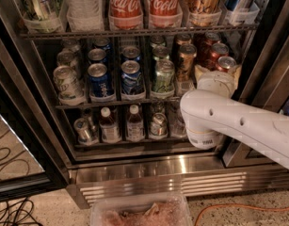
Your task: Pick coke can from middle shelf of fridge
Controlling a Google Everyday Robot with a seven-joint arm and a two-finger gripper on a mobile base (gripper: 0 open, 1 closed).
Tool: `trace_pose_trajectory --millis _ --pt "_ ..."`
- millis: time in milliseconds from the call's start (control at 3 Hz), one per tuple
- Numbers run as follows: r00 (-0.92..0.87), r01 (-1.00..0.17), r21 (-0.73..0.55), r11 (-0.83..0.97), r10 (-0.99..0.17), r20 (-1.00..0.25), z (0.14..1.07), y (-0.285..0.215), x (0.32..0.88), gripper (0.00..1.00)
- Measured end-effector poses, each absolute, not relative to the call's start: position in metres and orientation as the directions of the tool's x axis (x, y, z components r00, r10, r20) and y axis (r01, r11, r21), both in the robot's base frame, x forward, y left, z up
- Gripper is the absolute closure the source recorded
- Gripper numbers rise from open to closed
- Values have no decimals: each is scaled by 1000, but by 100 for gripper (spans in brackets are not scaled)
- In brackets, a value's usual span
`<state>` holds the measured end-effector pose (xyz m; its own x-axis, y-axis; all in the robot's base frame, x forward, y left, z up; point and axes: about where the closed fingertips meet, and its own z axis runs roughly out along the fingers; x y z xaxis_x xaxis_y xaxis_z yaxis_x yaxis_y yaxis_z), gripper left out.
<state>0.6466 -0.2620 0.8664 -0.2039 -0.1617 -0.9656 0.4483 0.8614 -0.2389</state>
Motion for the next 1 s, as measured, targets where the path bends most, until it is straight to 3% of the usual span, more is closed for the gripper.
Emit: trace_pose_trajectory --millis 1000 --pt "-213 450 -242 860 -160 -964 863 -253 649 3"
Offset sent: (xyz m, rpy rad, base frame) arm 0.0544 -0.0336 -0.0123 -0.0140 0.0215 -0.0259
